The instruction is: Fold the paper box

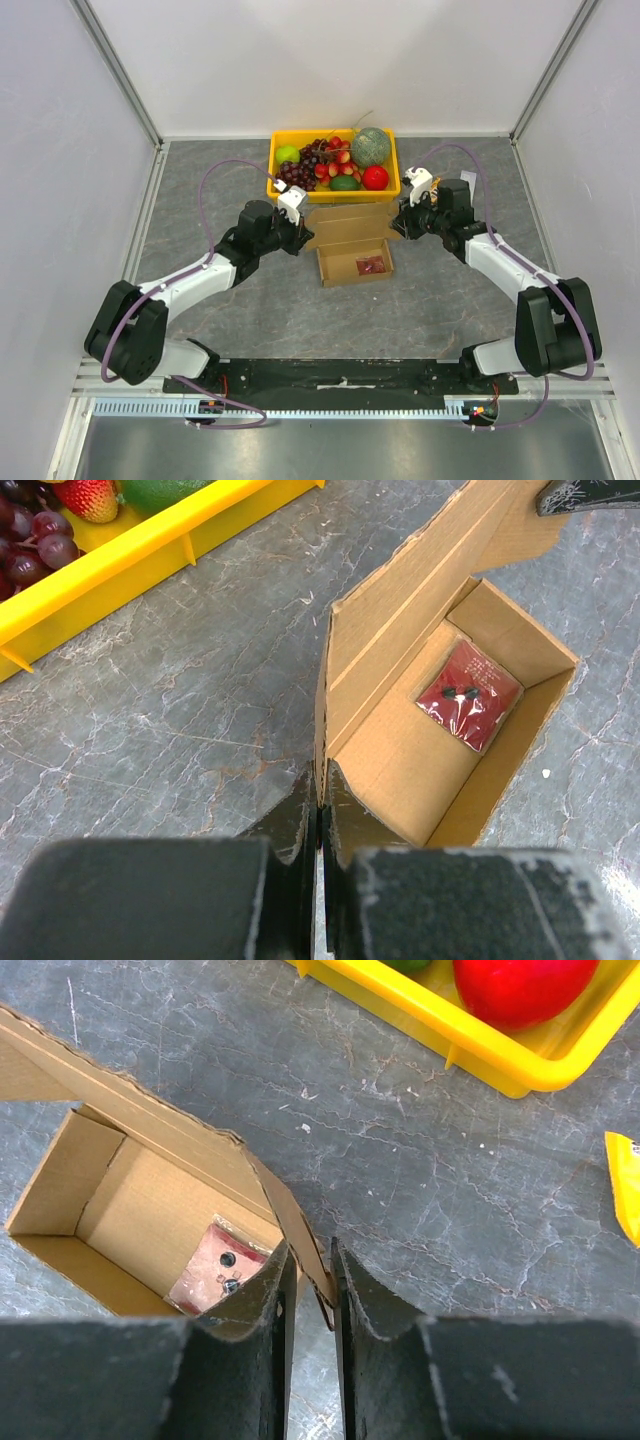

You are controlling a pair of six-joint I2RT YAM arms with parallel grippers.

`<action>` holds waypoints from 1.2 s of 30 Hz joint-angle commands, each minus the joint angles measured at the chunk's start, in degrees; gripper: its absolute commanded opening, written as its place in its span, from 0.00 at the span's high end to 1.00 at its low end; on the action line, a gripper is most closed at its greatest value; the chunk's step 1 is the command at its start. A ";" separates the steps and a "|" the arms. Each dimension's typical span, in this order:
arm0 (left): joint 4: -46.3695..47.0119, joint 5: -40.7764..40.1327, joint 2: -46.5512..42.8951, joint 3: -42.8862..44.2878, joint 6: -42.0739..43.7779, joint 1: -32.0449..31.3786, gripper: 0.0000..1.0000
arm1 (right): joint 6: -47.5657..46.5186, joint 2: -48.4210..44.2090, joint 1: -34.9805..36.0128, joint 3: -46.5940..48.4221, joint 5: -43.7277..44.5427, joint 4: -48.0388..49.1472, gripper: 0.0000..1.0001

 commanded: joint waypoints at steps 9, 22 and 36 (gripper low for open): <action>2.12 1.76 0.93 2.49 0.35 0.18 0.98 | 2.56 0.86 -0.16 1.17 -2.53 4.33 0.80; 3.09 -2.80 0.23 1.70 -5.63 -1.13 0.97 | 7.92 -7.05 4.75 -7.89 2.92 15.15 0.93; 1.33 -23.80 -0.21 2.40 -13.27 -9.57 0.93 | 13.10 -14.44 12.58 -14.83 18.02 19.89 0.96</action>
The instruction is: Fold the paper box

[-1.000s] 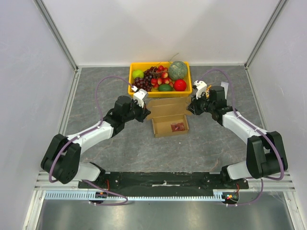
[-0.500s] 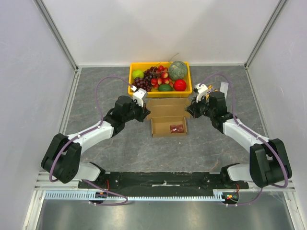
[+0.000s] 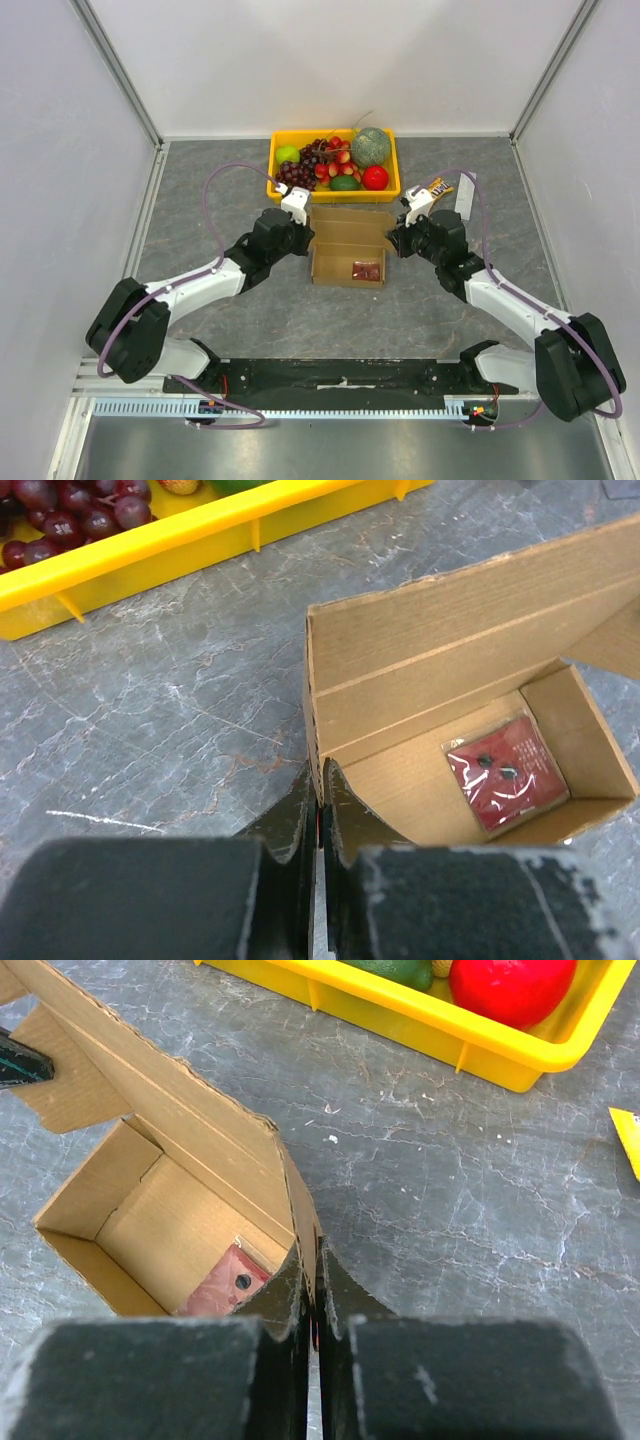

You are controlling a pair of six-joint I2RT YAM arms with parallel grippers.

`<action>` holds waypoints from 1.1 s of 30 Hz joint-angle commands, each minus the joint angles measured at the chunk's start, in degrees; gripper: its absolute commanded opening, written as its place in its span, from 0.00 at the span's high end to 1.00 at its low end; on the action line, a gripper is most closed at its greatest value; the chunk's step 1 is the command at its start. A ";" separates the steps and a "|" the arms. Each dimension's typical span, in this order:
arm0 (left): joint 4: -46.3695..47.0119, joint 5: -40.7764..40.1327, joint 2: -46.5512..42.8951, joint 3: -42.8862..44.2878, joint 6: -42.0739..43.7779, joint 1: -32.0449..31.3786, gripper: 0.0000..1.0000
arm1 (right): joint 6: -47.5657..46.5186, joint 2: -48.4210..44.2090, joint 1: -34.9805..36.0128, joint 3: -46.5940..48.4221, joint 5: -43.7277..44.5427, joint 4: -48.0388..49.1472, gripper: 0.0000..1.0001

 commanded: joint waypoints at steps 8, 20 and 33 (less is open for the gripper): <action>-1.61 -15.10 -2.45 1.31 -9.91 -6.38 0.91 | 8.60 -5.69 7.53 -4.29 17.33 8.21 0.95; -2.76 -18.45 -4.82 -1.15 -14.83 -9.54 0.90 | 14.85 -7.71 14.12 -7.28 32.80 9.61 0.94; -2.76 -23.64 -6.67 -4.75 -18.96 -12.71 0.90 | 18.36 -8.15 21.07 -8.77 43.79 10.14 0.99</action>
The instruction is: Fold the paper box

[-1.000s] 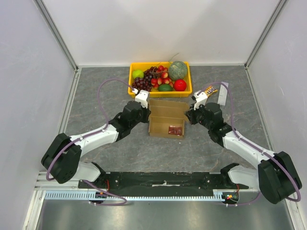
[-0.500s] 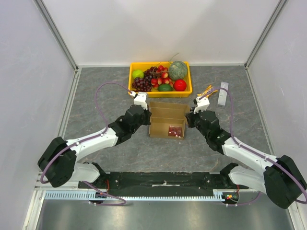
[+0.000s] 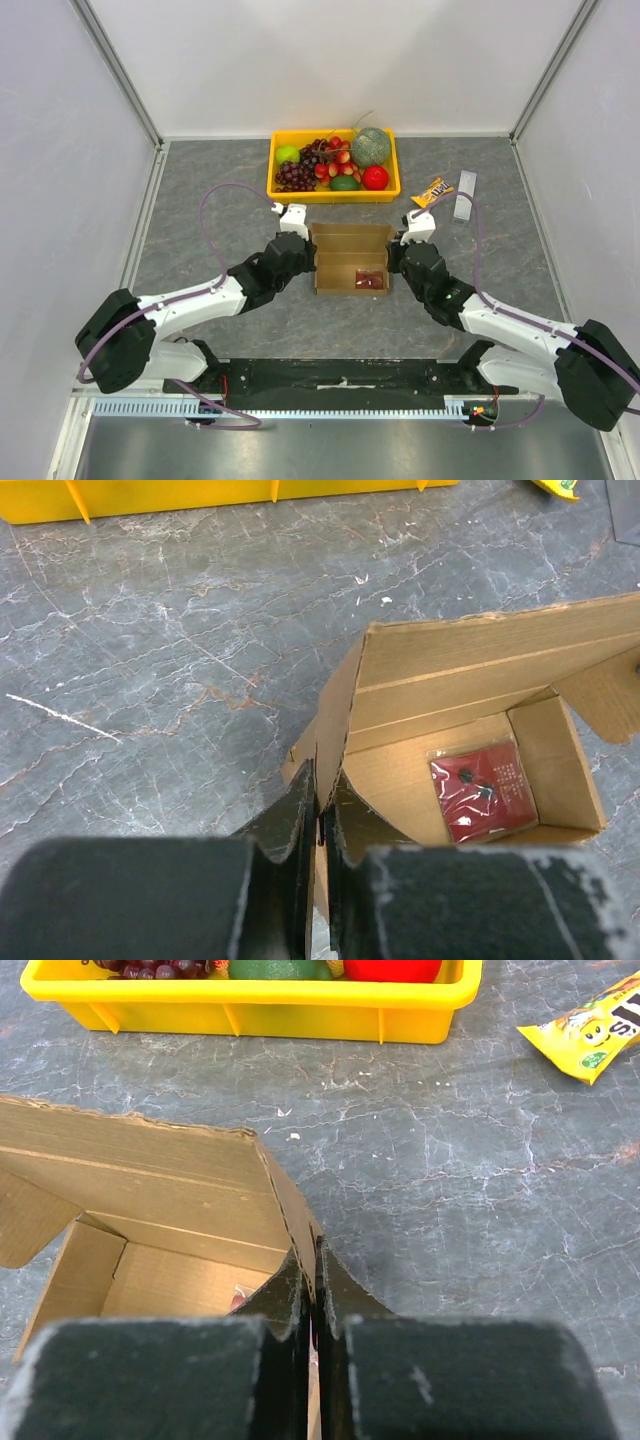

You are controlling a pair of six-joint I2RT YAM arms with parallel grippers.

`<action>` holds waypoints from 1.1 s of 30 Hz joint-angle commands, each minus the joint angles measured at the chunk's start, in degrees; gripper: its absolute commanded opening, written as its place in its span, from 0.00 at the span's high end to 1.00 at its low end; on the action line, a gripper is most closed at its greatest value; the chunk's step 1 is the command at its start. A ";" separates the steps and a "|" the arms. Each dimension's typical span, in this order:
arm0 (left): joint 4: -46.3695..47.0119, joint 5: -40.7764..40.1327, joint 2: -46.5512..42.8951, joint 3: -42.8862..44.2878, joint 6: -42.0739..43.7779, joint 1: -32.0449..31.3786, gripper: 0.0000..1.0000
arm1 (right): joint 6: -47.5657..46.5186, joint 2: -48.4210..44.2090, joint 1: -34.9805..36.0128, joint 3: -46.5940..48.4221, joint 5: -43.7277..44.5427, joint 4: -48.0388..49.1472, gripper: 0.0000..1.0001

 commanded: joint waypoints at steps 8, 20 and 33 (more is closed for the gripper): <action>0.94 -7.66 -3.94 -3.24 -9.53 -3.01 0.91 | 3.59 -4.34 5.04 -4.35 8.60 7.46 1.00; 1.82 -11.97 -4.39 -4.56 -13.13 -7.32 0.94 | 4.56 -5.57 9.35 -8.58 14.23 13.26 1.00; 7.35 -13.99 -4.21 -5.08 -10.24 -8.20 0.98 | -0.36 -1.18 12.34 -10.34 17.92 27.67 1.00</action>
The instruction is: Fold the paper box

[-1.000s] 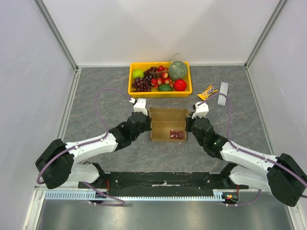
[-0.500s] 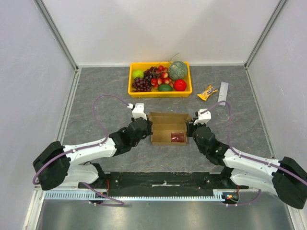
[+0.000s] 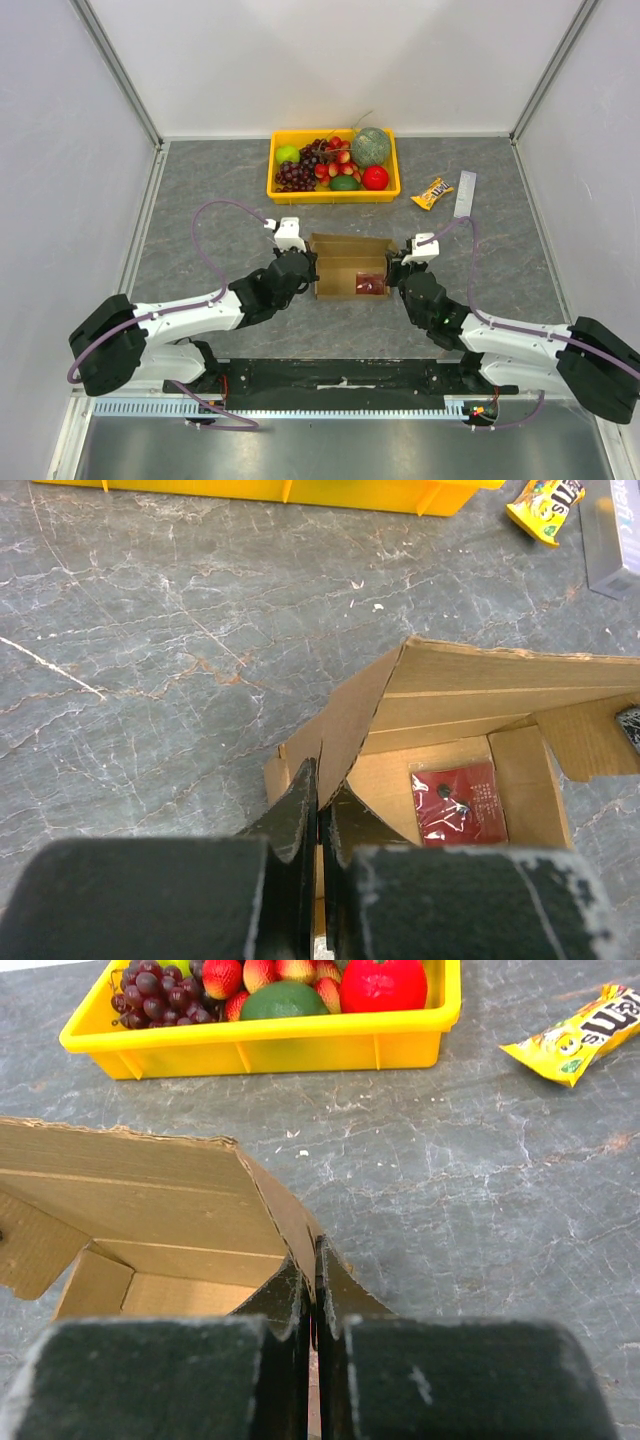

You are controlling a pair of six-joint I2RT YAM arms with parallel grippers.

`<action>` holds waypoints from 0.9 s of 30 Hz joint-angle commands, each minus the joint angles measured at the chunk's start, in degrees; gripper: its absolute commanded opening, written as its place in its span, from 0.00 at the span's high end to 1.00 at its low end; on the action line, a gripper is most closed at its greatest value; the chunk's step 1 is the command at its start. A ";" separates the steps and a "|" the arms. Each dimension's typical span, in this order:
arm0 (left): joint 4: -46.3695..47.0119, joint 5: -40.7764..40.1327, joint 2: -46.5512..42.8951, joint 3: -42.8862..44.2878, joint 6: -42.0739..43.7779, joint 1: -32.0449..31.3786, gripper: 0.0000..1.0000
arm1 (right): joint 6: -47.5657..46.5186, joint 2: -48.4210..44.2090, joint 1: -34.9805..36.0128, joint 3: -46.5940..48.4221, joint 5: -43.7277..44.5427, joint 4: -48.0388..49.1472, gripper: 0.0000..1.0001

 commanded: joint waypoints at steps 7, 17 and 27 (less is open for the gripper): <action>10.37 -4.89 0.75 -0.34 3.58 -0.57 0.98 | -3.72 7.44 0.60 1.85 1.61 18.55 1.00; 13.98 -4.45 3.22 -2.53 2.18 -0.57 0.98 | -3.63 11.23 0.60 0.45 1.53 24.09 1.00; 14.42 -4.19 2.43 -5.26 0.15 -0.66 0.98 | -2.58 10.43 0.69 -2.63 1.70 25.33 0.99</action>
